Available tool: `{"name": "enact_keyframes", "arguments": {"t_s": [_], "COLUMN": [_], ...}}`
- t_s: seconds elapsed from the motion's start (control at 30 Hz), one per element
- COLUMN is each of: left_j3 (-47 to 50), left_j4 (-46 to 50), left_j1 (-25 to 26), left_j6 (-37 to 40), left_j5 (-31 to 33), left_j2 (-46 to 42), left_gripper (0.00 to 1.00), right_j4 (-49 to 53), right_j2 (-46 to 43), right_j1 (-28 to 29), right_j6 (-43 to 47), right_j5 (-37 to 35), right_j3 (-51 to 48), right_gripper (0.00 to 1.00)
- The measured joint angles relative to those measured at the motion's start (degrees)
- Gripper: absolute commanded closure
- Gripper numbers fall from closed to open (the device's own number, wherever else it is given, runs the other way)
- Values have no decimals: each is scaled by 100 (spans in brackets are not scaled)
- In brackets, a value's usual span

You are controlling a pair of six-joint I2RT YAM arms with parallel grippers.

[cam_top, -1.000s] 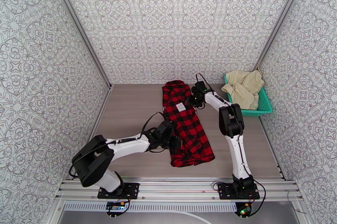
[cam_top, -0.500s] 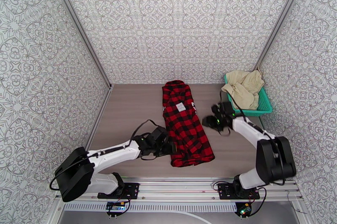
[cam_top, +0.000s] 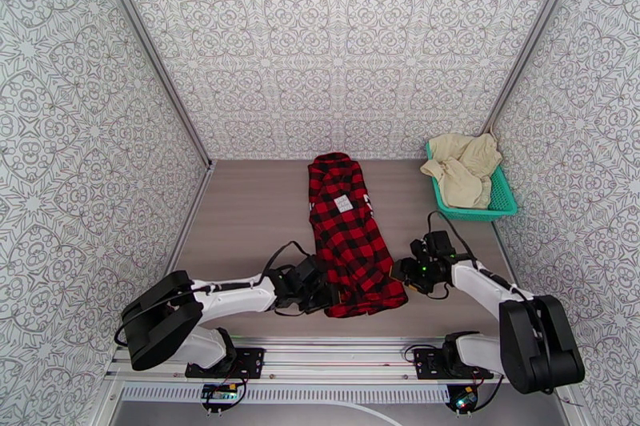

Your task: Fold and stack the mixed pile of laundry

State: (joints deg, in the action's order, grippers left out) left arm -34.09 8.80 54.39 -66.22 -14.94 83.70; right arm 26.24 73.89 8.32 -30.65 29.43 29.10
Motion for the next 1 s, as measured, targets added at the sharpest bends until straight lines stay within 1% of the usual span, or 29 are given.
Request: {"name": "enact_keyframes", "arguments": {"t_s": [0.07, 0.17, 0.27, 0.4, 0.53, 0.73, 0.87, 1.0], "left_j3": [61, 166, 273, 476, 632, 682, 686, 592], "left_j4": [-116, -192, -229, -238, -205, -129, -44, 201], "left_j1": [11, 24, 24, 28, 48, 177, 192, 81], "left_j6": [-42, -127, -173, -282, -358, -393, -350, -181], "left_j5": [-28, -22, -20, 0, 122, 328, 549, 739], "left_j2": [0, -2, -48, -260, -483, -872, -1414, -1939], "left_gripper": [65, 79, 86, 95, 100, 100, 100, 100], "right_j4": [-151, -177, 24, 280, 396, 433, 535, 713], "right_j2": [-98, -282, -468, -632, -656, -964, -1169, -1322], "right_j1": [31, 164, 262, 330, 372, 435, 461, 476], "right_j6": [-52, -116, -153, -205, -321, -584, -743, -903], "right_j5": [85, 343, 542, 721, 844, 1008, 1056, 1062], "right_j3": [-129, -369, -527, -664, -743, -774, -697, -286], "right_gripper": [48, 53, 55, 62, 72, 87, 94, 100]}}
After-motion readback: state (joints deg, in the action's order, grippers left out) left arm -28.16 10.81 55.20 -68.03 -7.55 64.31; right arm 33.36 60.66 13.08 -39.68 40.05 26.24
